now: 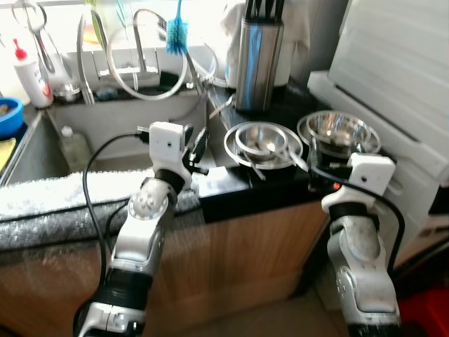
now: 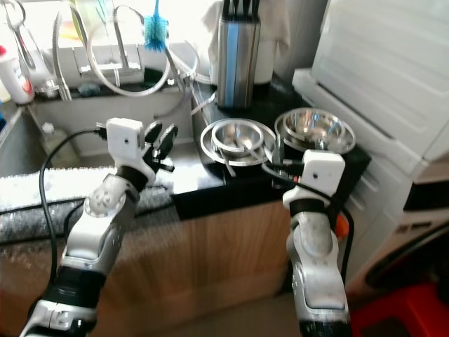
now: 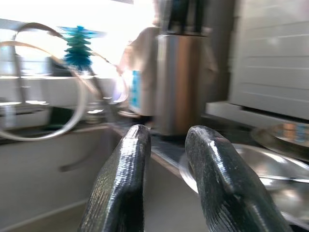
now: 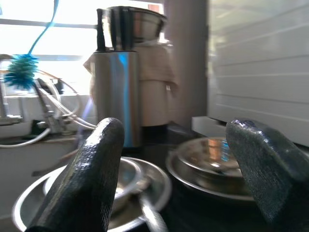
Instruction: Kitchen organization
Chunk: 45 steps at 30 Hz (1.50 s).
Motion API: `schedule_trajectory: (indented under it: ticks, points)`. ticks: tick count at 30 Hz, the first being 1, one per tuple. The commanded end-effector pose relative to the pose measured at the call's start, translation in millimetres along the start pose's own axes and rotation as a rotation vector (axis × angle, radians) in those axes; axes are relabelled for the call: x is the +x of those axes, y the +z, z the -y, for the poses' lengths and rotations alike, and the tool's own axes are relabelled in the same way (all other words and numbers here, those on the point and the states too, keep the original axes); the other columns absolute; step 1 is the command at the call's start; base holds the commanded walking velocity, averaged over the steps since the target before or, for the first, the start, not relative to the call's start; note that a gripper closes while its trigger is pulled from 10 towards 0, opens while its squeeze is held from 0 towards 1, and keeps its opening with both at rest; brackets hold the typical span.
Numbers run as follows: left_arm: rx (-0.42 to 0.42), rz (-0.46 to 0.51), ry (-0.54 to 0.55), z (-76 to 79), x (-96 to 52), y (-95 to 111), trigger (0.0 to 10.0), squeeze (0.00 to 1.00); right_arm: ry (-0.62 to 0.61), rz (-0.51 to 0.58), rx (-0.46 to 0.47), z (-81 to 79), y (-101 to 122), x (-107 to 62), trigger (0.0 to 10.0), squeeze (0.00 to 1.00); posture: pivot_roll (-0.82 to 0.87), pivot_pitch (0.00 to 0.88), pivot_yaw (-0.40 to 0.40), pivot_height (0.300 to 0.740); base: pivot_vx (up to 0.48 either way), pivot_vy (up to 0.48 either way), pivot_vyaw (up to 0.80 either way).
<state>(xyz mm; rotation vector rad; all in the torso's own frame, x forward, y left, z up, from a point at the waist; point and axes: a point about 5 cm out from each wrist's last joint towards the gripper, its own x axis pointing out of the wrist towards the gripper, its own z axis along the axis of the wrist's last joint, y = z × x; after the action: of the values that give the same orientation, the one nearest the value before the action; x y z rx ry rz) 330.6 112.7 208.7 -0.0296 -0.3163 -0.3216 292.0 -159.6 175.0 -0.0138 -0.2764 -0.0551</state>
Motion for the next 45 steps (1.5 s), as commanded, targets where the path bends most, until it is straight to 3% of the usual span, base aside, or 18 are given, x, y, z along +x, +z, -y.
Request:
schedule_trajectory:
  ticks: [1, 18, 25, 26, 27, 45]
  points:
    - [0.021, 0.002, 0.030, -9.0, 0.0, 1, 10.0, 0.00, 0.027, 0.028, 0.008, -7.4, 6, 2.2, 10.0, 0.00, -0.10, 0.000, -0.044, 0.740, 0.337, 0.000, 0.00]
    - [0.041, 0.035, 0.084, -13.7, 0.6, 5, 10.0, 0.00, 0.044, 0.036, 0.013, -6.4, 9, 1.6, 10.0, 0.00, -0.10, 0.000, -0.053, 0.740, 0.322, 0.000, 0.00]
    - [0.040, 0.018, 0.085, -13.2, -0.3, -1, 10.0, 0.00, 0.062, 0.029, 0.014, -5.9, 7, 1.0, 10.0, 0.00, -0.10, 0.000, -0.064, 0.740, 0.000, 0.000, 0.00]
    - [0.038, 0.012, 0.089, -14.3, -0.3, -2, 10.0, 0.55, 0.063, 0.031, 0.012, -5.5, 8, 1.8, 10.0, 0.00, -0.10, 0.000, -0.065, 0.740, 0.000, 0.000, 0.00]
    - [0.036, 0.010, 0.091, -14.9, -0.4, -2, 10.0, 1.00, 0.062, 0.032, 0.012, -5.2, 8, 2.2, 10.0, 0.00, -0.10, 0.000, -0.065, 0.740, 0.000, 0.000, 0.00]
    - [0.035, 0.007, 0.111, -19.1, -1.3, -4, 10.0, 1.00, 0.120, 0.056, 0.014, -12.5, 16, 2.6, 10.0, 0.00, -0.11, 0.017, -0.062, 0.740, 0.000, 0.000, 0.00]
